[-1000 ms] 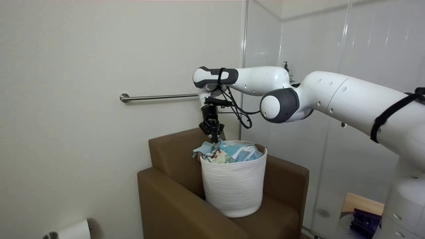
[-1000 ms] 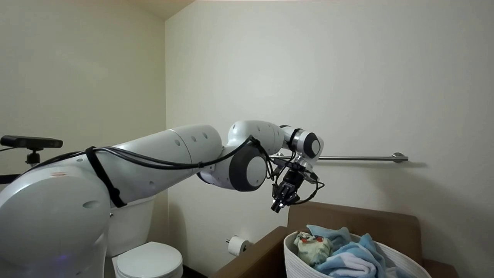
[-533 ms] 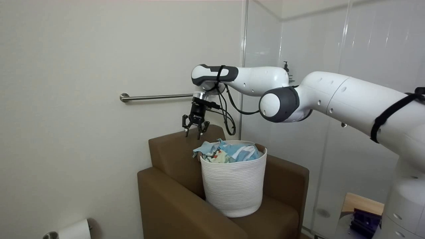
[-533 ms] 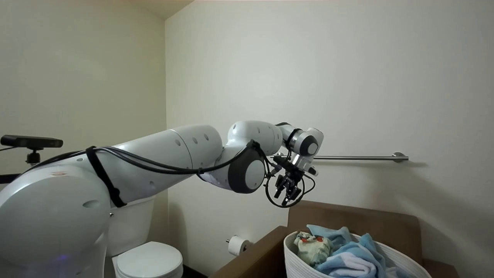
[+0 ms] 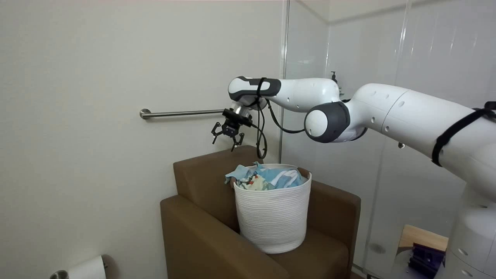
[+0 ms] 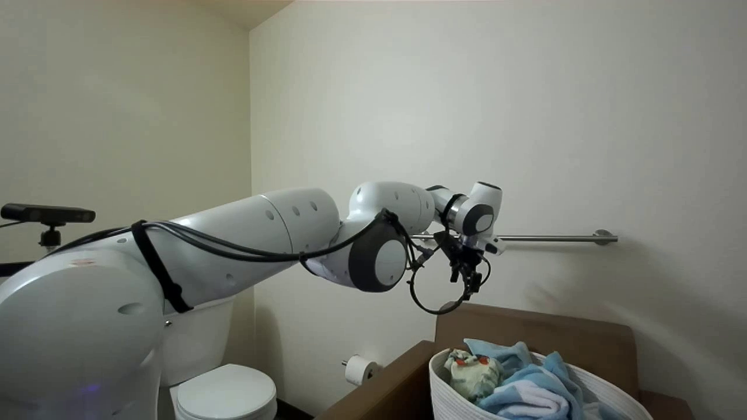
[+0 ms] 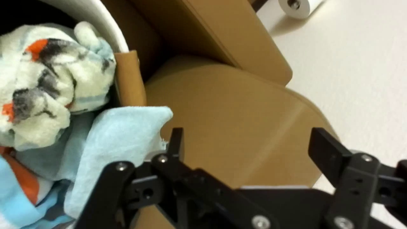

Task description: Pick up the cloth from the basket and put it on the sofa

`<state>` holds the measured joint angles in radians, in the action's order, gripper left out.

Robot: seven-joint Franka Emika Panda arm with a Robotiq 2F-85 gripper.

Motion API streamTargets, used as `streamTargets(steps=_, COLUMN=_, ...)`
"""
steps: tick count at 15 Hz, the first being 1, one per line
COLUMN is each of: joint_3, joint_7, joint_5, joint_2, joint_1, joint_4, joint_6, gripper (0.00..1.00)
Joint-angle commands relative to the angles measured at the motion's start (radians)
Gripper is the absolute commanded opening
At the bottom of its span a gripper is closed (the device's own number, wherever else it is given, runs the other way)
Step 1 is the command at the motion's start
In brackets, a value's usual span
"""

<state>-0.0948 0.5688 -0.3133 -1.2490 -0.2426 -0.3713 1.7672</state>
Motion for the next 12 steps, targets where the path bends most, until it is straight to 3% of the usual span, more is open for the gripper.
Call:
streamTargets(steps=1, joint_3=0.055, joint_7=0.153, joint_5=0.051, joint_2=0.014, joint_1=-0.008, joint_4=-0.033, joint_6=0.047, gripper=1.00)
streamTargets(steps=6, joint_3=0.133, joint_7=0.351, joint_5=0.146, joint_2=0.037, joint_1=0.011, joint_4=-0.039, joint_6=-0.078, gripper=1.00)
streamTargets(steps=12, joint_3=0.116, joint_7=0.424, joint_5=0.151, joint_2=-0.001, joint_1=0.010, joint_4=-0.027, joint_6=-0.369, gripper=1.00)
